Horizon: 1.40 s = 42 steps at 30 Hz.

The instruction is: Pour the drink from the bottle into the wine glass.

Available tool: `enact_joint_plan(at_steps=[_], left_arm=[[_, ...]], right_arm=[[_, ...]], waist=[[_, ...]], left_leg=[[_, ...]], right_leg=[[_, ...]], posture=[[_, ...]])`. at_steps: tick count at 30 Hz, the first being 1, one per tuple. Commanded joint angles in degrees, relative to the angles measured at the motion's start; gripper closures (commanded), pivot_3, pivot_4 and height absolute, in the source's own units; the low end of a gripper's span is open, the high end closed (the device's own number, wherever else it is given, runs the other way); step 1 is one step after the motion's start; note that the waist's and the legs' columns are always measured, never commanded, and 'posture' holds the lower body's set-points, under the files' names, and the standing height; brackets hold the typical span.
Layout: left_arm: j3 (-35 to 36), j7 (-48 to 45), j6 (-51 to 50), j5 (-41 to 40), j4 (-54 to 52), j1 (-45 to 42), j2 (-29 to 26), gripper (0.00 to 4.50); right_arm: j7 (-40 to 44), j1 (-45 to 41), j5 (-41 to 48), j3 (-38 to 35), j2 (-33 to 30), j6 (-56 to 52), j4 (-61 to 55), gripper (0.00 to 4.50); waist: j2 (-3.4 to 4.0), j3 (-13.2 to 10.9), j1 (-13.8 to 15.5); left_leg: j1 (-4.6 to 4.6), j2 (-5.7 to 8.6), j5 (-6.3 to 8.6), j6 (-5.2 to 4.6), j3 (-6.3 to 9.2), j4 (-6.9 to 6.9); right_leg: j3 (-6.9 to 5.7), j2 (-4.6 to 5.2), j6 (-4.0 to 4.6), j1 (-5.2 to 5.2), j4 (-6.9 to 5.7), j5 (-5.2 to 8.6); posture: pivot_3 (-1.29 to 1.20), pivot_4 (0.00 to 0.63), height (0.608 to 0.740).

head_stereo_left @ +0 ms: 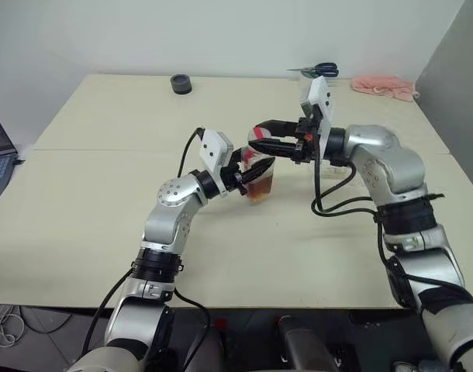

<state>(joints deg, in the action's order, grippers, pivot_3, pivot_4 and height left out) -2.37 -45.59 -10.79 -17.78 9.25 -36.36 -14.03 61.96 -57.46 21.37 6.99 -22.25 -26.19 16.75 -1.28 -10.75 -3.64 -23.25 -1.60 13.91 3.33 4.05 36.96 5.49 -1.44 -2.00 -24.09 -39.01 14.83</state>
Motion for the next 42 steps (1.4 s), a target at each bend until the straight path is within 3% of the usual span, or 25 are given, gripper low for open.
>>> enact_joint_plan(at_steps=[1,7,13,20,24,32,42], left_arm=[[0.38,0.04,0.52,-0.89,-4.03,-0.34,-0.28,2.66],[0.35,0.65,0.15,-0.88,-5.08,0.69,-0.26,2.66],[0.47,0.71,0.04,-1.01,-4.77,0.37,-0.29,2.66],[0.39,0.42,-0.17,-1.01,-4.45,0.31,-0.5,2.66],[0.19,0.27,-0.44,-0.97,-4.38,0.24,-0.48,2.66],[-0.78,0.13,-0.99,-0.72,-4.27,-0.6,0.28,2.67],[-0.78,-0.07,-0.89,-0.76,-4.43,-0.55,0.46,2.67]], right_arm=[[3.28,-2.97,-1.32,0.04,0.06,4.56,4.3,1.93],[4.07,-3.97,-1.56,-0.85,0.59,5.51,6.2,0.0],[1.98,-4.15,-1.05,-2.11,0.36,3.3,3.5,0.0],[-0.81,0.72,3.2,-4.69,-4.11,-6.53,-12.99,0.0],[-7.3,3.17,4.57,-5.29,-3.89,-12.61,-22.83,0.0],[-30.5,6.28,-4.5,-0.58,4.36,-20.22,-32.31,0.0],[-35.75,7.52,-7.12,1.7,6.34,-21.06,-32.45,0.0]], waist=[[0.0,0.0,0.09],[0.0,0.0,0.32],[0.0,0.0,0.36],[0.0,0.0,0.52],[0.0,0.0,0.34],[0.0,0.0,0.42],[0.0,0.0,0.39]], left_leg=[[0.0,0.0,0.0,0.0,0.01,0.01],[-0.03,0.03,0.0,0.01,-0.01,0.02],[-0.01,0.03,-0.01,0.01,0.01,0.03],[-0.05,0.03,0.0,0.01,0.04,0.02],[-0.05,0.03,-0.01,0.01,0.04,0.03],[-0.01,0.02,-0.04,0.02,0.05,0.04],[-0.06,0.03,-0.04,0.02,0.06,0.03]], right_leg=[[-0.01,0.0,0.0,0.0,0.0,0.0],[0.01,0.09,0.0,0.01,0.01,0.0],[-0.01,0.08,0.0,0.01,-0.03,0.0],[-0.05,0.1,0.0,0.0,0.02,0.0],[-0.02,0.09,0.0,0.0,-0.02,0.0],[0.0,0.03,0.0,0.01,-0.06,0.0],[-0.03,0.06,0.0,0.0,-0.03,0.0]], posture=[[0.0,0.15,0.74],[0.0,0.15,0.74],[0.0,0.15,0.74],[0.0,0.15,0.74],[0.0,0.15,0.74],[0.0,0.15,0.74],[0.0,0.15,0.74]])
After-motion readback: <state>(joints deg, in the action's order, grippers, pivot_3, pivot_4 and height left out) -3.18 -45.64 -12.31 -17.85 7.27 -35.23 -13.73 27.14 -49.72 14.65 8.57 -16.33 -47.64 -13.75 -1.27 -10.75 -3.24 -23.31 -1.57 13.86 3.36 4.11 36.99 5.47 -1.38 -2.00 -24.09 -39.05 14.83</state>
